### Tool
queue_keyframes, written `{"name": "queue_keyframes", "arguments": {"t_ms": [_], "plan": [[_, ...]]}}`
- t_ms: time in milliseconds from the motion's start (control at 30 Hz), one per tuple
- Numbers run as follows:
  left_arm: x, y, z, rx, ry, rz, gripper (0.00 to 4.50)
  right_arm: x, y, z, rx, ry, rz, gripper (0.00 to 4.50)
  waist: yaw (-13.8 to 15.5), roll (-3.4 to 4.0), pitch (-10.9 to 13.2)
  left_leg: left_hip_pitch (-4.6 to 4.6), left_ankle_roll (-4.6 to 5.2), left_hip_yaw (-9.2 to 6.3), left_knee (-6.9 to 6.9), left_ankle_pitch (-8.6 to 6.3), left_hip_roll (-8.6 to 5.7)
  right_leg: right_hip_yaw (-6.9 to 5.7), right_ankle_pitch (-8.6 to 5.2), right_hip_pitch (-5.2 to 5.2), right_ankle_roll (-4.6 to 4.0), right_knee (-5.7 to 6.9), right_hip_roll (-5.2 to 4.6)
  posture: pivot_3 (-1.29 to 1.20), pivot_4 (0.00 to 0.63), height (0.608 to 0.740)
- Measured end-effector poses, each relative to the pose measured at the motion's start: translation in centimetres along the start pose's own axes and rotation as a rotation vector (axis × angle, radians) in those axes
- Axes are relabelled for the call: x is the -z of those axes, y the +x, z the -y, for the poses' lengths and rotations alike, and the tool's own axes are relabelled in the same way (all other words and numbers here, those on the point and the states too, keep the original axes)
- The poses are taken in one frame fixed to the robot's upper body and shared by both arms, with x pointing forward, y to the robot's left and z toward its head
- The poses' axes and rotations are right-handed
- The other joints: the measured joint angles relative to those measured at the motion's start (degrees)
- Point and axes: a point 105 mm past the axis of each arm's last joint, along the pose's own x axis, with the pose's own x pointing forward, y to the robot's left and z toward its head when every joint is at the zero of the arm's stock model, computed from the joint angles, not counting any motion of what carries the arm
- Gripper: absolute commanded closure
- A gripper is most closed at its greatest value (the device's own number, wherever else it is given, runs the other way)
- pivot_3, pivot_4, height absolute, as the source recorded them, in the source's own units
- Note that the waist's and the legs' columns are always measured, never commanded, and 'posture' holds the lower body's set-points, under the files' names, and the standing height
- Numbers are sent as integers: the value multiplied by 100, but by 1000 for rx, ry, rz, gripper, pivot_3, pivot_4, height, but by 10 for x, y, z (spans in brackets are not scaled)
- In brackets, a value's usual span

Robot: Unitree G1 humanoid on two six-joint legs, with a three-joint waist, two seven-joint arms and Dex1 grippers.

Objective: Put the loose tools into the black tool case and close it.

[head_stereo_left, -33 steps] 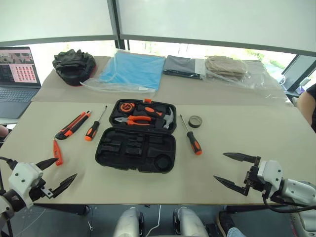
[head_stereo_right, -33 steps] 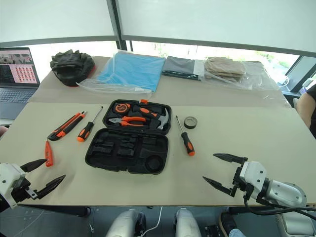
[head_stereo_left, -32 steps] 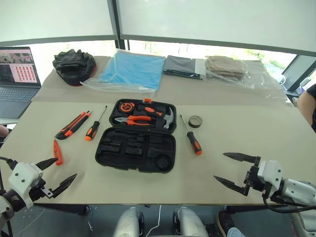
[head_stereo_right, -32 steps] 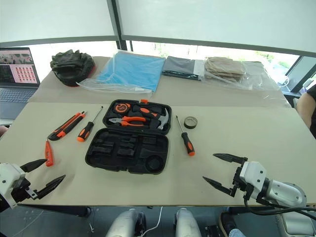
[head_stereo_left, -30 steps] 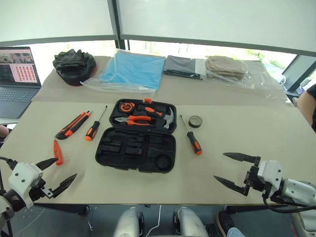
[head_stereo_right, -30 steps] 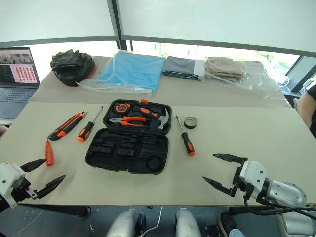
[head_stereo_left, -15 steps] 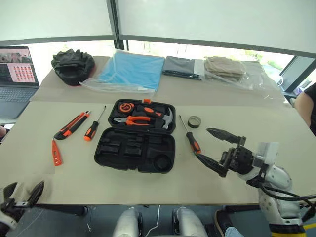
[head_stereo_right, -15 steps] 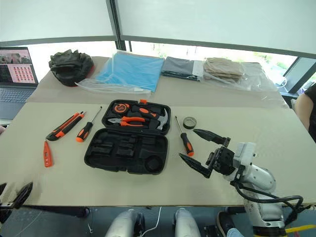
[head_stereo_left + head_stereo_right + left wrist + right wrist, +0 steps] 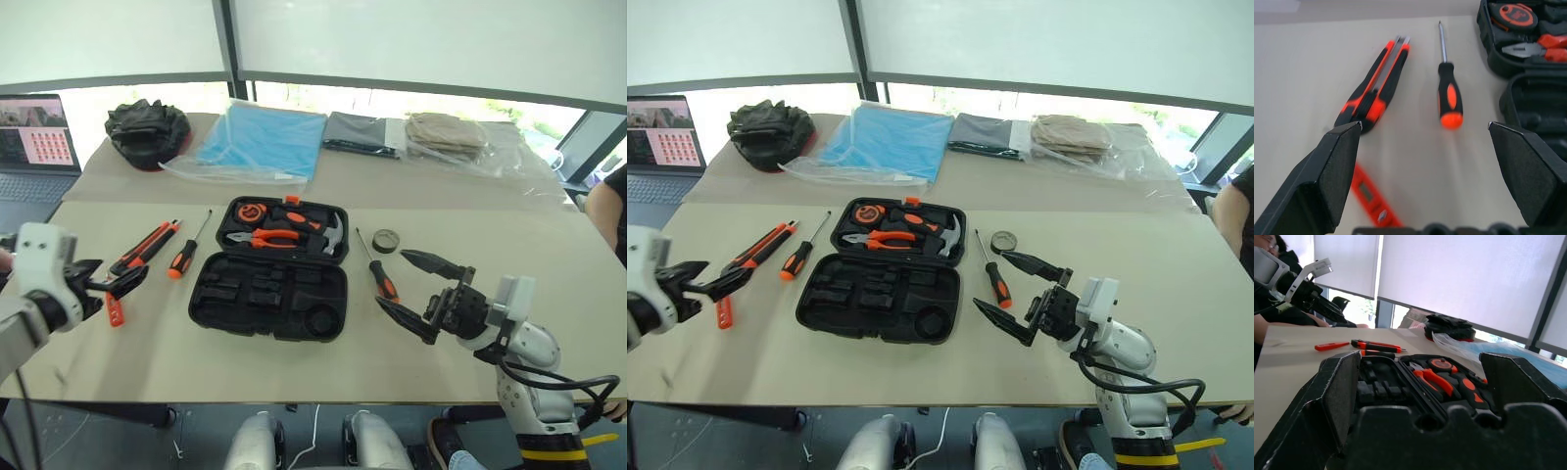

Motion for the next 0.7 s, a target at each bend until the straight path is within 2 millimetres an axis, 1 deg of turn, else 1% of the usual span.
{"name": "queue_keyframes", "arguments": {"t_ms": [167,200,267,367,433,500,533,633,667,700], "plan": [[4,48,9,-7,-33,-77,20,1,2,1,16,-13,1,0,-1,-1,0,0,-19,-6,-4,1,4,2,-4,0,-11,4,27,0,150,740],[7,54,11,-7,-32,-91,20,1,2,1,21,-16,-1,0,-7,-1,0,-1,-19,-5,-4,1,5,4,-4,-1,-11,4,27,0,150,740],[12,66,13,-12,-45,-111,20,2,1,2,34,-19,-7,0,-26,-2,1,-3,-20,-5,-3,-1,6,9,-4,-4,-11,3,29,0,150,740],[7,76,15,-12,-67,-98,20,1,1,5,67,-22,-3,0,-18,-4,2,-6,-20,-8,-1,-1,6,7,-4,-4,-11,3,28,0,150,740],[8,79,15,-16,-66,-108,20,-1,1,4,82,-25,1,0,-20,-4,2,-5,-19,-7,-1,-2,5,9,-4,-3,-11,3,27,0,150,740],[14,83,15,-21,-80,-124,556,-1,0,3,94,-22,-2,0,-20,-4,2,-5,-19,-8,-1,-2,5,9,-4,-3,-10,3,27,0,150,740],[14,85,14,-28,-82,-117,793,-1,-1,3,104,-21,-4,0,-17,-4,1,-4,-19,-8,0,-1,5,8,-4,-1,-10,4,26,0,150,740],[15,88,11,-41,-87,-111,1984,-5,3,2,111,-33,-1,0,-5,-4,1,0,-19,-9,2,-1,6,10,-4,1,-10,6,24,0,150,740],[15,89,11,-42,-86,-109,2247,-6,3,2,111,-34,-1,0,-4,-4,1,0,-19,-9,2,-1,6,10,-4,2,-10,6,22,0,150,740],[15,90,13,-33,-88,-105,2619,-7,4,2,113,-36,-2,0,7,-4,1,1,-18,-10,2,-1,6,9,-4,3,-9,6,20,0,150,740]]}}
